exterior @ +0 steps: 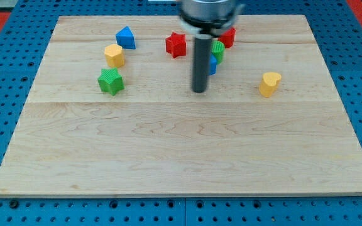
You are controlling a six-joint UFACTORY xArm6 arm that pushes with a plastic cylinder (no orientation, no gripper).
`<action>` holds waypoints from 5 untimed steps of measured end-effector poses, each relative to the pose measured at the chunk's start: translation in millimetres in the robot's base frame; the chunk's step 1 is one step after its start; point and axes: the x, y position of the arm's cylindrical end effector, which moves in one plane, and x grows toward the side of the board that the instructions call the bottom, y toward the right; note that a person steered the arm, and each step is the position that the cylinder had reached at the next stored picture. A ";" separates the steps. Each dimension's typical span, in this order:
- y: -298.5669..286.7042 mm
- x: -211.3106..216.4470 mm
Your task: Slide the yellow heart and the blue cube diagonally bottom right to the green circle
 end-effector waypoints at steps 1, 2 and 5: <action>-13.2 -36.4; -11.6 -65.9; 85.1 -43.2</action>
